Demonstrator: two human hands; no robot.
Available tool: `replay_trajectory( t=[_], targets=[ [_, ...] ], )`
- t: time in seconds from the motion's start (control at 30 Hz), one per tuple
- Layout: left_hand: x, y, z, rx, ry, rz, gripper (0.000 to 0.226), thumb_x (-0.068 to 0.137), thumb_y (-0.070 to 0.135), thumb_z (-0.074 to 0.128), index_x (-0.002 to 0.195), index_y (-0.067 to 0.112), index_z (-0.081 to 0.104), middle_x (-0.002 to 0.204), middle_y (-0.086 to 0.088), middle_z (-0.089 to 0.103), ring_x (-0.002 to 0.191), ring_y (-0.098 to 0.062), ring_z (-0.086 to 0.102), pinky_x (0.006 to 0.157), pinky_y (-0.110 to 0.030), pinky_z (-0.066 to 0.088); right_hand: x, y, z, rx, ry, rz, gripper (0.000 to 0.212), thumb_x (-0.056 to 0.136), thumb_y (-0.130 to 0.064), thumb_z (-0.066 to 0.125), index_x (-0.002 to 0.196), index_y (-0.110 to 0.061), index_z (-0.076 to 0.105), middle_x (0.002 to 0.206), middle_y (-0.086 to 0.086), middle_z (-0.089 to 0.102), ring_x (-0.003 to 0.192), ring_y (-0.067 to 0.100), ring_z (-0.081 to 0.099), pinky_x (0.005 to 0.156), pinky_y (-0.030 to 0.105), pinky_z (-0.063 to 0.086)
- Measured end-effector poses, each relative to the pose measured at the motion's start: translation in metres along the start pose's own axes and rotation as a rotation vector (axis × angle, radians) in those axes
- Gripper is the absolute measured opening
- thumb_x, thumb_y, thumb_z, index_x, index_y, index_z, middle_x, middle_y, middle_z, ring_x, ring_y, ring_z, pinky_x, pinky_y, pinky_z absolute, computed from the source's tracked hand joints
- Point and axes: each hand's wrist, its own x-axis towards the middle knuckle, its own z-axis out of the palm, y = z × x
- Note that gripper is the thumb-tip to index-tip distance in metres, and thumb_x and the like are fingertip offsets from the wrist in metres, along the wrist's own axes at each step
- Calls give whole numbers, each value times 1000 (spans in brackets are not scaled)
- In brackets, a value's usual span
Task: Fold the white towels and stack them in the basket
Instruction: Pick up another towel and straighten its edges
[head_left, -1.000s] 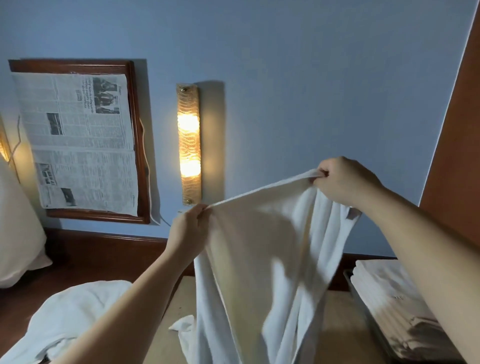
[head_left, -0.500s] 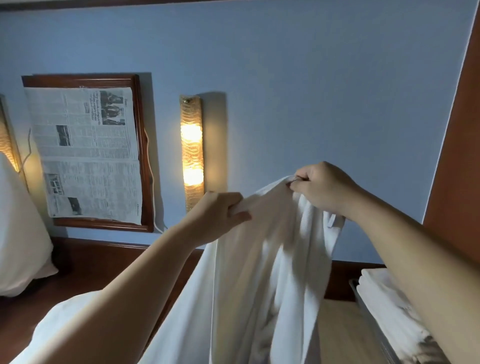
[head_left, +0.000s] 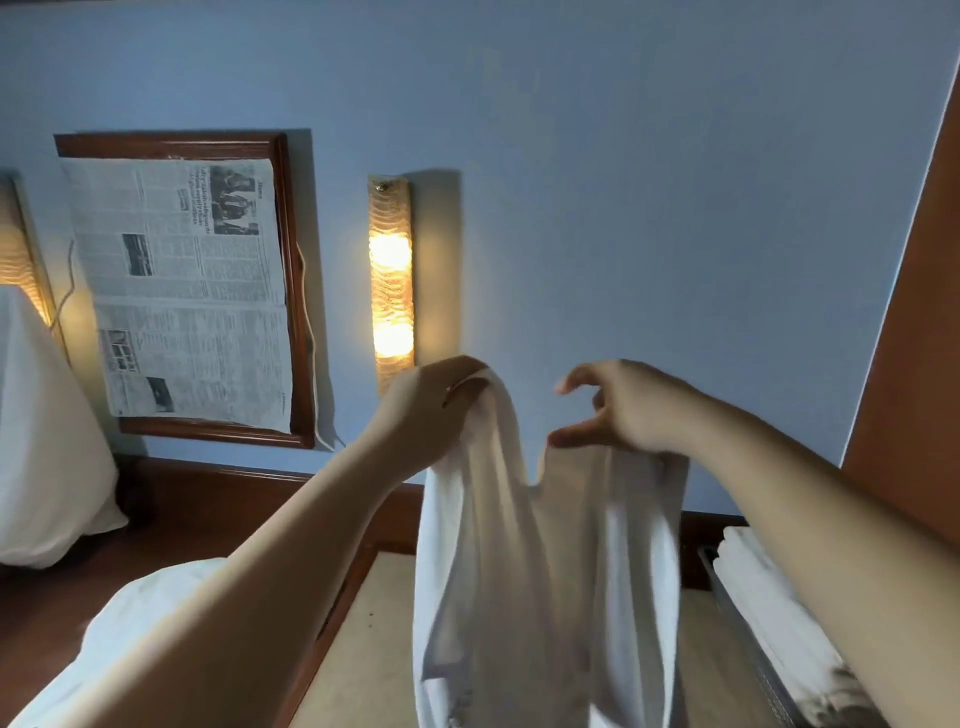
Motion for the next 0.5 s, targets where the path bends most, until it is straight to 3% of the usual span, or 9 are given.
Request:
replay_trajectory(
  t=[0.07, 0.1, 0.17, 0.2, 0.27, 0.4, 0.5],
  targets=[
    [9, 18, 2, -6, -24, 60, 26, 103, 18, 58, 119, 29, 76, 91, 19, 66, 82, -4, 62, 70, -10, 45, 1, -17, 8, 37, -5, -71, 68, 69, -74, 81, 128, -50, 55, 97, -18, 60, 94, 9, 62, 89, 34, 53],
    [13, 26, 3, -1, -43, 87, 27, 102, 16, 58, 116, 29, 77, 84, 26, 64, 76, 3, 61, 67, -4, 41, 3, -22, 11, 50, 12, -99, 59, 75, -73, 77, 126, -49, 57, 97, -19, 60, 94, 9, 61, 85, 34, 52],
    [17, 34, 3, -4, -64, 106, 26, 98, 14, 60, 108, 30, 78, 68, 32, 59, 72, 12, 58, 62, -4, 41, 7, -25, 10, 92, 104, -113, 24, 91, -62, 66, 100, -40, 66, 87, -18, 59, 87, 10, 59, 72, 30, 44],
    [18, 36, 2, -14, -60, 96, 22, 97, 18, 63, 104, 32, 78, 65, 31, 59, 71, 13, 58, 61, -8, 42, 8, -23, 8, 122, 151, -120, 24, 96, -55, 63, 84, -34, 66, 79, -15, 58, 79, 11, 57, 65, 29, 39],
    [18, 33, 2, -25, -45, 58, 10, 96, 30, 69, 95, 37, 77, 70, 24, 63, 71, 4, 61, 58, -15, 47, 8, -16, 2, 181, 191, -124, 35, 101, -46, 60, 72, -26, 63, 67, -8, 57, 68, 11, 54, 60, 30, 34],
    [9, 12, 8, 88, -99, 89, 12, 93, 22, 74, 102, 29, 76, 79, 24, 62, 69, 3, 61, 58, -9, 41, 10, -2, 2, 159, 188, -72, 37, 101, -32, 55, 73, -9, 59, 65, 2, 60, 67, 26, 57, 61, 34, 37],
    [-8, -9, 13, 120, -101, 41, 17, 91, 17, 73, 106, 26, 76, 86, 17, 68, 72, -1, 60, 63, -18, 42, 8, 7, 3, 160, 203, 6, 37, 98, -27, 57, 66, -12, 46, 57, 1, 42, 58, 23, 40, 60, 35, 30]
  ],
)
